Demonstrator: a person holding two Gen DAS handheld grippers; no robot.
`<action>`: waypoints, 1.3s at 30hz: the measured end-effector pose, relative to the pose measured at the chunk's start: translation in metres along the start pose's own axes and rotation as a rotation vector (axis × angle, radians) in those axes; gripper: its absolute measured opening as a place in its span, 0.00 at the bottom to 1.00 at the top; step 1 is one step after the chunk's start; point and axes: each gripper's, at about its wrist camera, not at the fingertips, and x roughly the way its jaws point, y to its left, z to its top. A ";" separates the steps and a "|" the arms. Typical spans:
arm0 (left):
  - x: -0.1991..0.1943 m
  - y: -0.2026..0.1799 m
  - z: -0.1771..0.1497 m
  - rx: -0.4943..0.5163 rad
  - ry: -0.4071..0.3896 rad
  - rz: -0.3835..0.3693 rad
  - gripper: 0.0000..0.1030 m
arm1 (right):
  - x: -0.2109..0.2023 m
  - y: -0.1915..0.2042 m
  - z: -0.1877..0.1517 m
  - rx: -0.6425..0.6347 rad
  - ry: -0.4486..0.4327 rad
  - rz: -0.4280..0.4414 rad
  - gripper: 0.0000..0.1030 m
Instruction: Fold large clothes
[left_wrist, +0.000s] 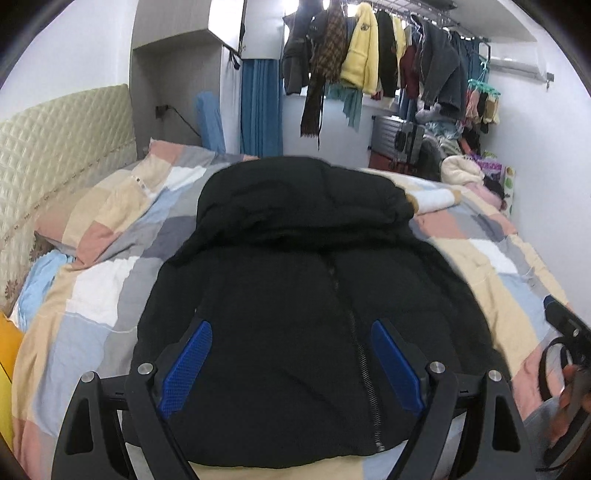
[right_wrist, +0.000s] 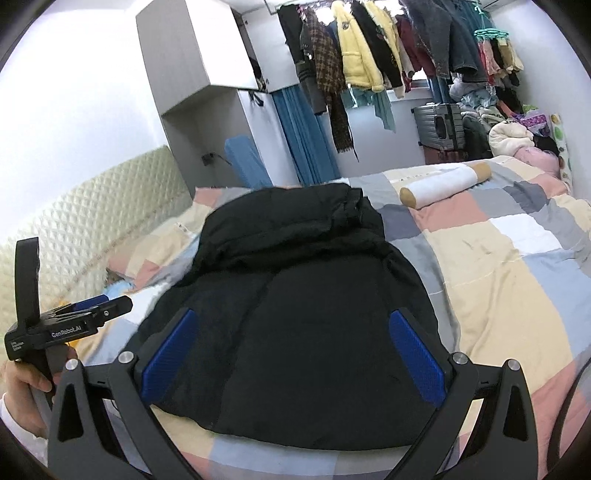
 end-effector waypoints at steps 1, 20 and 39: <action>0.005 0.001 -0.004 -0.001 0.007 -0.003 0.85 | 0.004 -0.002 -0.001 -0.001 0.016 -0.002 1.00; 0.072 0.045 -0.043 -0.152 0.165 -0.051 0.85 | 0.082 -0.121 0.024 0.172 0.381 -0.056 1.00; 0.097 0.064 -0.051 -0.268 0.239 -0.048 0.85 | 0.128 -0.200 -0.061 0.686 0.703 0.022 0.78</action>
